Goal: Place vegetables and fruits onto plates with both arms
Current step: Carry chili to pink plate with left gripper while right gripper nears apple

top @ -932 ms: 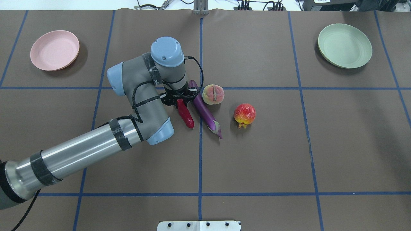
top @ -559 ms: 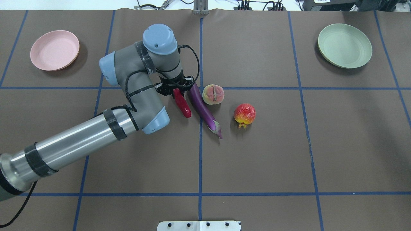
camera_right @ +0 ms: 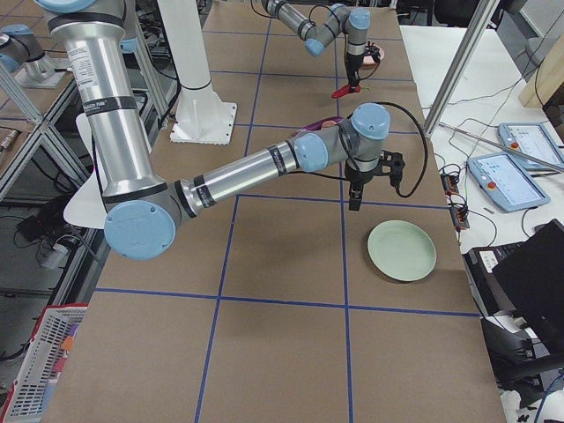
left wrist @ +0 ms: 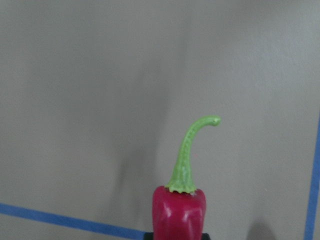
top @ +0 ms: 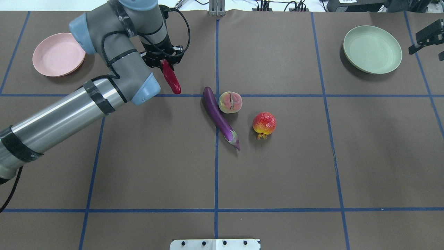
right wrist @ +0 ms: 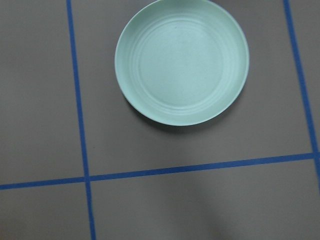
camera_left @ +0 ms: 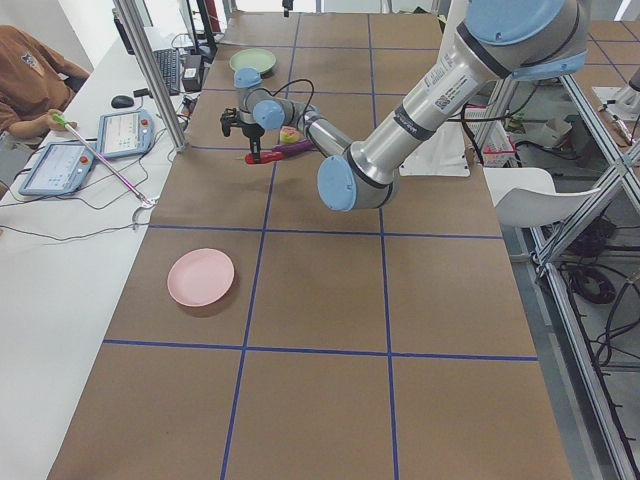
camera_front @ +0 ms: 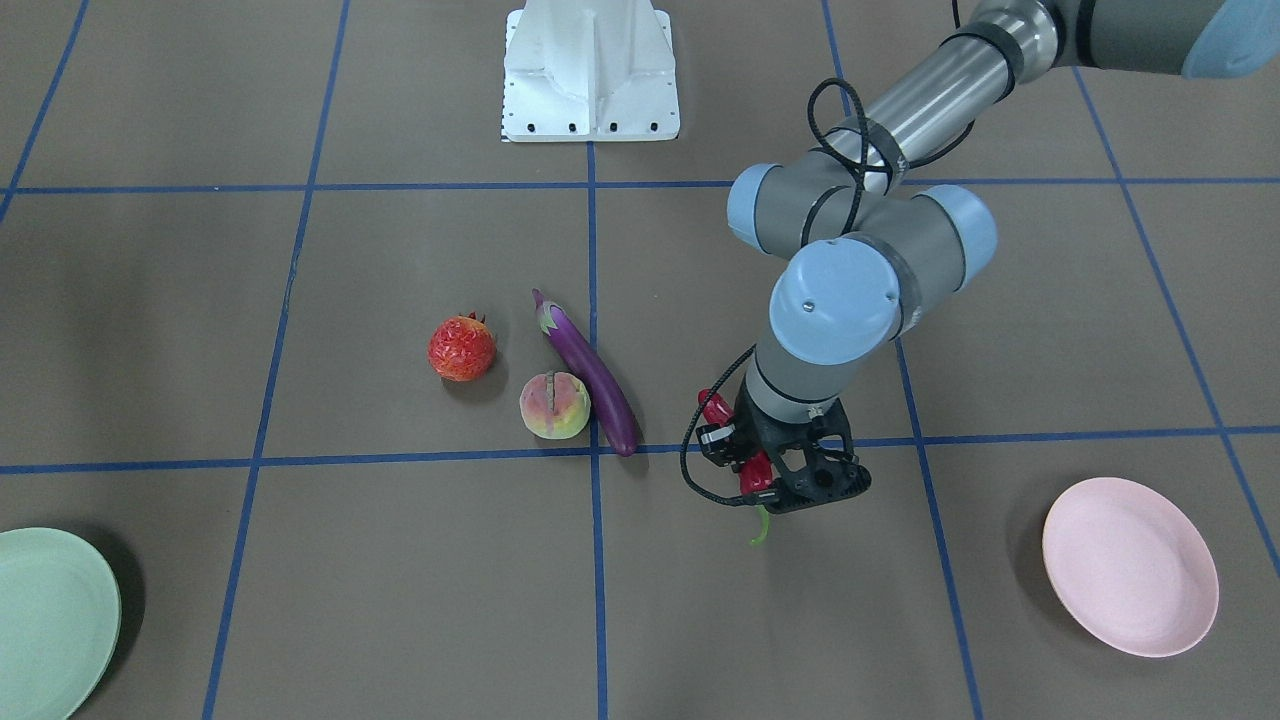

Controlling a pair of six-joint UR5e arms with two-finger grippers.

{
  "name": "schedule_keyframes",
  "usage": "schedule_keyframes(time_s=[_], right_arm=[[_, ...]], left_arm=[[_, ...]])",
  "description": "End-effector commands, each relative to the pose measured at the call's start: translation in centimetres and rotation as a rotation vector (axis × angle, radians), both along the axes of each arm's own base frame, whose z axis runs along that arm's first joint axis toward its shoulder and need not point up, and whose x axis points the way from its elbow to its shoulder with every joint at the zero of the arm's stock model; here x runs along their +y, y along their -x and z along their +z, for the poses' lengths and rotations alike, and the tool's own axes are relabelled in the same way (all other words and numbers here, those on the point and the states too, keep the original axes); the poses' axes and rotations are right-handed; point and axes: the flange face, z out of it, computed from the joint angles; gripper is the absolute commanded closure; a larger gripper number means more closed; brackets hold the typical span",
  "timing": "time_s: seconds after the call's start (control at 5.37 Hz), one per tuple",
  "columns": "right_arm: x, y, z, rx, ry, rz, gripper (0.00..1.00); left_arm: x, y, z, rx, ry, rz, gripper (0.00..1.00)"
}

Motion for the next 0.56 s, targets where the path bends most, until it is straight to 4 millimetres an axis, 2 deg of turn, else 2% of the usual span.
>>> schedule_keyframes(time_s=[0.0,0.19,0.37], right_arm=[[-0.1,9.8,-5.6,0.006,0.003,0.036,0.0],[0.3,15.2,-9.0,-0.021,0.047,0.029,0.0],[0.7,18.0,-11.6,-0.037,0.056,0.026,0.0]], left_arm=[[-5.4,7.5,2.9,-0.043,-0.047,0.018,1.0],[-8.6,11.7,6.3,-0.094,-0.067,0.038,1.0],[-11.1,15.4,10.5,-0.149,-0.073,0.07,1.0]])
